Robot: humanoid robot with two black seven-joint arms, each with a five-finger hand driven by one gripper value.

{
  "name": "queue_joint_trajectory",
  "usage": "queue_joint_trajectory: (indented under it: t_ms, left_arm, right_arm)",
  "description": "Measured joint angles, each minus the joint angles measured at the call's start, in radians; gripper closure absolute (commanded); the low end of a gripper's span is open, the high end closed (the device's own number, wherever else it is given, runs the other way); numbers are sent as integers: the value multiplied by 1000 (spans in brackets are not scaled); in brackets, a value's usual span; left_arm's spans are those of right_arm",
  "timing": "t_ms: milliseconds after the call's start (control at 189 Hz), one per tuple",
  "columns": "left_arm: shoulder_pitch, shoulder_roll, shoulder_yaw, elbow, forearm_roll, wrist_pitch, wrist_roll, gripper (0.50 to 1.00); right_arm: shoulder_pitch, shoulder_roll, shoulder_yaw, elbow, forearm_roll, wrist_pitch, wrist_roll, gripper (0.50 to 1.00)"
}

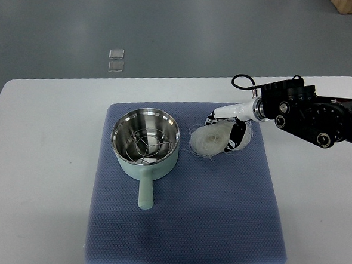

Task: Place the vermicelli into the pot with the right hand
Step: 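Lift the vermicelli with the right hand and carry it over the saucepan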

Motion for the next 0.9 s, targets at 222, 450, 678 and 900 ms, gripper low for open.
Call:
queue_joint_trajectory:
  t_ms: [222, 450, 678, 900]
  left_arm:
    - [0, 0, 0, 4, 0, 0, 0, 500]
    - [0, 0, 3, -2, 0, 0, 0, 500]
    - [0, 0, 2, -6, 0, 0, 0, 500]
    - [0, 0, 1, -6, 0, 0, 0, 500]
  right_arm:
    - [28, -31, 9, 17, 0, -1, -1, 1000]
    - [220, -214, 16, 224, 65, 60, -3, 1000]
    - [462, -388, 13, 475, 209, 118, -9, 1000]
    - [523, -311, 8, 495, 298, 114, -8, 1000]
